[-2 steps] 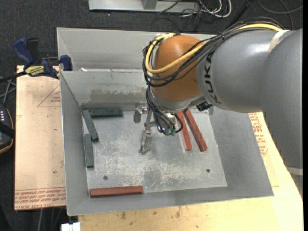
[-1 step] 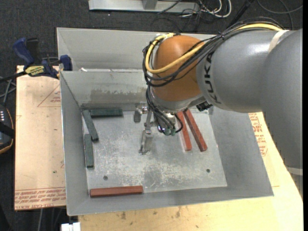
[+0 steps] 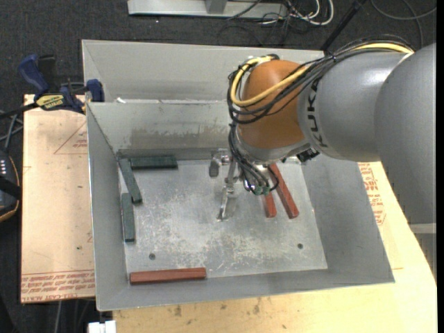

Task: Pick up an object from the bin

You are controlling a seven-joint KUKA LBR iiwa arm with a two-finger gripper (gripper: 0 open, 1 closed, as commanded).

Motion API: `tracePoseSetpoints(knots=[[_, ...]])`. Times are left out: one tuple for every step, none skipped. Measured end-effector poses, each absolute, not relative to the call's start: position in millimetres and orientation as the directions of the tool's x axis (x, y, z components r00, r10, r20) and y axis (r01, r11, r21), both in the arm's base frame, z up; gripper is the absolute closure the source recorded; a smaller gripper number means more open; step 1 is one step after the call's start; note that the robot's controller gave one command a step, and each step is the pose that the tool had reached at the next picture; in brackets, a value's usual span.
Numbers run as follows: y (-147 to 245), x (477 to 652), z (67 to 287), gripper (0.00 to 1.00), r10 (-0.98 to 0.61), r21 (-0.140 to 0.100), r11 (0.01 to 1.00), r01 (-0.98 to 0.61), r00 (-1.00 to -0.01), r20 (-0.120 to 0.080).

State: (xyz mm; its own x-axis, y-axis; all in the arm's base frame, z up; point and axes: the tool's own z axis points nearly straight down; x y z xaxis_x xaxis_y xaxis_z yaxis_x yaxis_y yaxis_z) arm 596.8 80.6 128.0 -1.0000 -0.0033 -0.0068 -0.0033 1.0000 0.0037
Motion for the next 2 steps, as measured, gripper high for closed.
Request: tracePoseSetpoints(knots=[[65.5,630.3,96.6,0.0,0.015,-0.003,1.0,0.015,-1.0,-0.004],[49.2,638.0,119.3,0.0,-0.12,0.004,0.993,-0.12,-0.993,0.001]])
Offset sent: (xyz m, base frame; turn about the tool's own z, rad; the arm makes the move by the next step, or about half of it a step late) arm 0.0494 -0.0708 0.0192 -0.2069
